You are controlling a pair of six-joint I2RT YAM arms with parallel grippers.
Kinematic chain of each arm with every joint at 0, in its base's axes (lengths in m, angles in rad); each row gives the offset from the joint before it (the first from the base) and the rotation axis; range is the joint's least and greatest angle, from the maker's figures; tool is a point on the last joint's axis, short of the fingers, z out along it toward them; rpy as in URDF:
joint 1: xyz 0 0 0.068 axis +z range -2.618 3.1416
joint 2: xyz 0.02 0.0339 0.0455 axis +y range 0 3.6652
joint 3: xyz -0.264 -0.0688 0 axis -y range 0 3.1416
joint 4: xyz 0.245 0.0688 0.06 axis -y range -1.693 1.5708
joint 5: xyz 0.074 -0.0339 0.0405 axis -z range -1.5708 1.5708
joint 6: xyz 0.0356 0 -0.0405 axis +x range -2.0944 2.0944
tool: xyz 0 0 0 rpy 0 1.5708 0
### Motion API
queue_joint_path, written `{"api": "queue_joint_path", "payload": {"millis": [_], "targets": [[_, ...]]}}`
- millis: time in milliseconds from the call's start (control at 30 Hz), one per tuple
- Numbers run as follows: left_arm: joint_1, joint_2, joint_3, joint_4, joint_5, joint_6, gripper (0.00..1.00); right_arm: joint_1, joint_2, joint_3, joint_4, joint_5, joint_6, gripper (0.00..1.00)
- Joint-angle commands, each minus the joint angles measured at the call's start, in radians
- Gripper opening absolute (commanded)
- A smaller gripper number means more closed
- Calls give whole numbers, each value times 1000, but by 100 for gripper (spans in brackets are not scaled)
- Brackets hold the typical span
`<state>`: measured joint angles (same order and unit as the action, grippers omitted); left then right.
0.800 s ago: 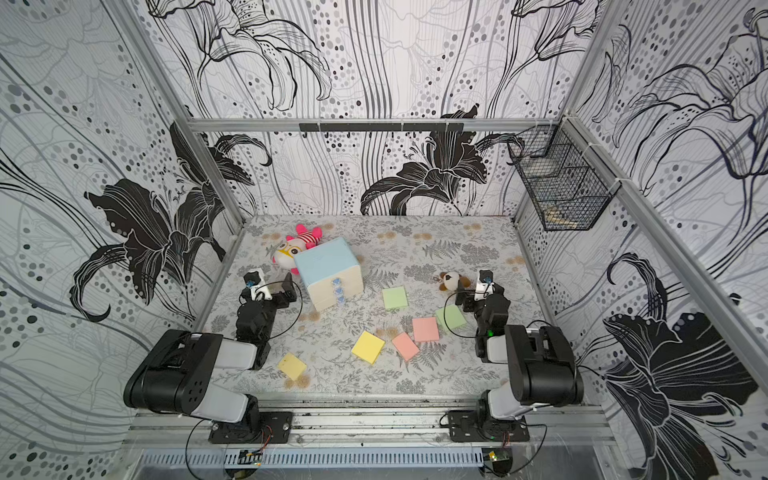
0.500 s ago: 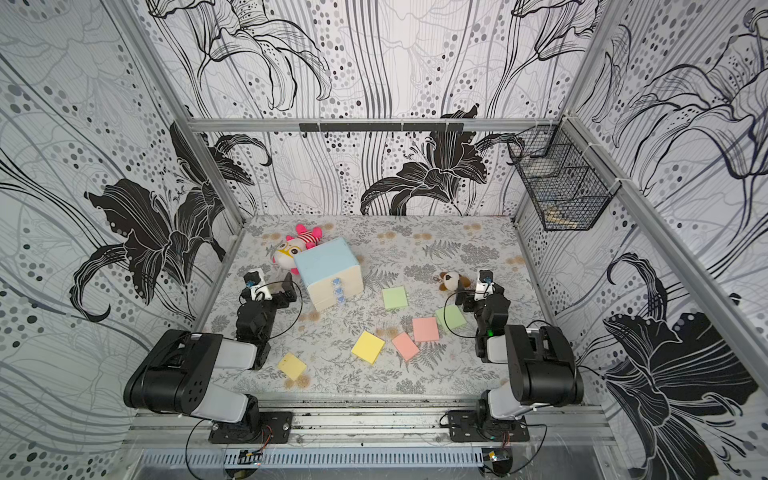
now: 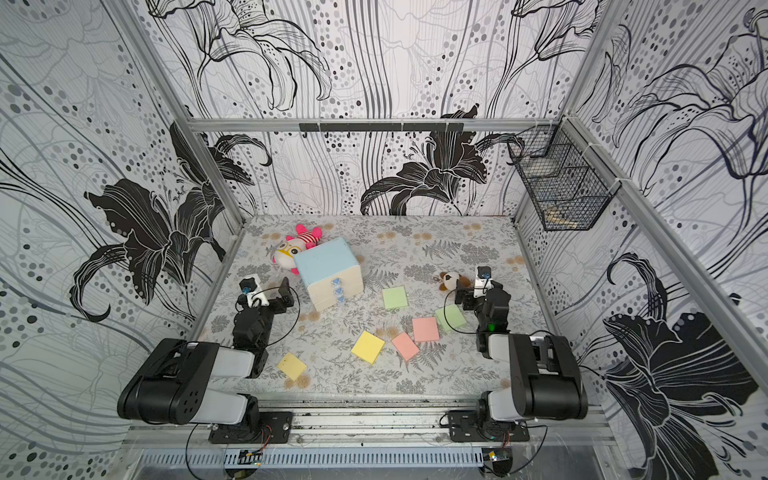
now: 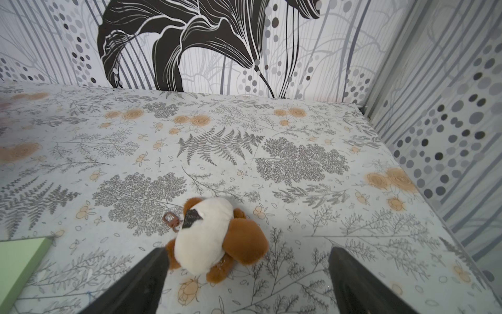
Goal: Please put the sticky notes in the drawer by color
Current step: Move the storage box to the center of the board.
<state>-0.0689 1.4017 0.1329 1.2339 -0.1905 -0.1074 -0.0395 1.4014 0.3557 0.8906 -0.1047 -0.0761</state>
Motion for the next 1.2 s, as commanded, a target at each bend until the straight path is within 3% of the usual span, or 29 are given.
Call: {"api": "queue_joint_path", "payload": {"millis": [0, 267, 367, 433, 567, 700, 800, 1167], "targets": [[8, -78, -12, 33, -31, -3, 97, 6, -88, 46, -148, -72, -22, 97], [4, -378, 30, -239, -99, -97, 97, 6, -286, 49, -216, -139, 80, 97], [-9, -424, 106, -385, -115, -179, 97, 6, -334, 80, -267, -166, 230, 97], [-20, -415, 198, -541, -123, -288, 97, 6, -358, 116, -347, -142, 354, 97], [-50, -330, 367, -793, -73, -482, 97, 10, -384, 86, -253, -213, 458, 97], [-98, -231, 491, -943, -1, -606, 97, 37, -355, 135, -288, -269, 515, 97], [-141, -178, 536, -983, 7, -635, 97, 80, -329, 194, -366, -262, 497, 97], [-176, -21, 607, -1041, 110, -713, 97, 258, -202, 272, -366, -257, 503, 97]]}}
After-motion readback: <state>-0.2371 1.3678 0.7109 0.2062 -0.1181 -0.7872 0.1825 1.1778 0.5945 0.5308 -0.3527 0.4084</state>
